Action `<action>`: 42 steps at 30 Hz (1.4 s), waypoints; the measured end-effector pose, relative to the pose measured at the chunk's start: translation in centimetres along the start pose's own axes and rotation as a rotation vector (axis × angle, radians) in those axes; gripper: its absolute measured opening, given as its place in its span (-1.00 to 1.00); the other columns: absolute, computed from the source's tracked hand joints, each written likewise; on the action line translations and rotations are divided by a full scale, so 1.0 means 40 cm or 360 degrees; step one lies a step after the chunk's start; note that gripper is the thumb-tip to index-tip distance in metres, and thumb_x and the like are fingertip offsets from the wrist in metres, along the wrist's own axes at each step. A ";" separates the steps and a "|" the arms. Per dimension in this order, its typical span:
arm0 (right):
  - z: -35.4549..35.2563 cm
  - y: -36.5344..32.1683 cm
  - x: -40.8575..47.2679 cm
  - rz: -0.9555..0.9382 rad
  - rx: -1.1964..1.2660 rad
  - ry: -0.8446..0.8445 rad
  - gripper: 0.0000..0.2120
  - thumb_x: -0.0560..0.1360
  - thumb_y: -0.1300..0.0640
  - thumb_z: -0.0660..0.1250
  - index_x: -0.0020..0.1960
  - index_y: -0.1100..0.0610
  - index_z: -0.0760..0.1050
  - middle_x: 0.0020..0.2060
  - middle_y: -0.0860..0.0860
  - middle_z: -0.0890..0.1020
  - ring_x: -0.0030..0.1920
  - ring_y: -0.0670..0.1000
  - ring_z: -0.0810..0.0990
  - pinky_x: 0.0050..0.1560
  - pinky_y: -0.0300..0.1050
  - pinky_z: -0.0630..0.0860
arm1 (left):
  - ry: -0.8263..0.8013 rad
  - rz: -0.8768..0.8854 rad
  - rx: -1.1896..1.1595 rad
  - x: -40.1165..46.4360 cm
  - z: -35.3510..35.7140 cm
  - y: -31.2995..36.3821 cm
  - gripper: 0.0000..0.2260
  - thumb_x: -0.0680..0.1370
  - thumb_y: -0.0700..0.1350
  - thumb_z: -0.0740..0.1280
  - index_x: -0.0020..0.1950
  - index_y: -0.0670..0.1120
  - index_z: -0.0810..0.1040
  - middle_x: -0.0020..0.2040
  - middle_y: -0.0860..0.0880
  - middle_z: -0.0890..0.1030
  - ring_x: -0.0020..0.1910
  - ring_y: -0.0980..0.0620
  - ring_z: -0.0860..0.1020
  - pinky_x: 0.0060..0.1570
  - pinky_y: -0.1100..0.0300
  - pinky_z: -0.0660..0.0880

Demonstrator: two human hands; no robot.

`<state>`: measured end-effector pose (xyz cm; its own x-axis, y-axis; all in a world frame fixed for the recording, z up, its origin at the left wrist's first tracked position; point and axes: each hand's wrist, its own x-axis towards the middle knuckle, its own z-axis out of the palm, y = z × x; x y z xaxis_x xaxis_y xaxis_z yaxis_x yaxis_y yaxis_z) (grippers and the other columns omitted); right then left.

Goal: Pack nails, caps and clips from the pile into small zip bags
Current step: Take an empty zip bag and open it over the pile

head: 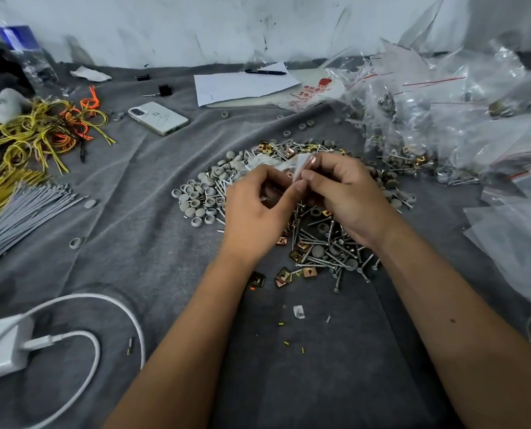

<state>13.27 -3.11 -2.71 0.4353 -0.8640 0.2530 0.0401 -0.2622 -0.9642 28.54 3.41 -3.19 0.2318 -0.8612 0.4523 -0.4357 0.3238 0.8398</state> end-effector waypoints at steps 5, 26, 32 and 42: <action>0.004 -0.006 -0.005 -0.0009 -0.0013 -0.0060 -0.86 0.58 0.17 0.31 -0.09 0.10 0.63 -0.16 0.07 0.64 -0.07 0.04 0.59 0.06 0.08 0.53 | -0.0067 0.0037 0.0073 0.002 -0.003 -0.006 -0.84 0.55 -0.06 0.49 -0.09 -0.13 0.60 -0.28 -0.01 0.62 -0.29 -0.04 0.60 -0.27 -0.06 0.56; 0.007 -0.011 -0.011 0.0014 -0.0169 0.0139 -0.77 0.61 0.10 0.29 -0.07 0.26 0.56 -0.27 0.08 0.62 -0.27 -0.01 0.55 -0.30 -0.10 0.50 | -0.0027 0.0099 0.0242 0.009 -0.001 -0.027 -0.93 0.52 -0.15 0.44 -0.16 -0.02 0.64 -0.32 0.10 0.64 -0.31 0.08 0.62 -0.22 0.04 0.59; 0.012 -0.011 -0.010 -0.0065 -0.0429 0.0078 -0.82 0.60 0.12 0.41 -0.09 0.22 0.59 -0.27 0.06 0.64 -0.26 -0.06 0.58 -0.24 -0.14 0.51 | 0.0026 0.0082 0.0272 0.009 0.005 -0.025 -0.82 0.54 -0.15 0.49 -0.21 0.03 0.57 -0.34 0.11 0.62 -0.34 0.15 0.59 -0.30 0.18 0.53; 0.000 -0.015 -0.013 -0.0240 -0.1063 0.0449 -0.87 0.40 0.19 0.49 -0.27 0.12 0.55 -0.38 -0.06 0.60 -0.40 -0.11 0.52 -0.39 -0.29 0.43 | 0.0592 0.0323 0.0408 0.002 -0.024 0.005 -0.83 0.37 -0.25 0.40 -0.34 -0.13 0.44 -0.46 0.05 0.45 -0.47 0.07 0.40 -0.41 0.20 0.33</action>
<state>13.01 -2.51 -2.25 0.2167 -0.8520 0.4766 -0.5139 -0.5146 -0.6863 29.29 3.79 -2.70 0.3944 -0.5774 0.7149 -0.6933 0.3236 0.6439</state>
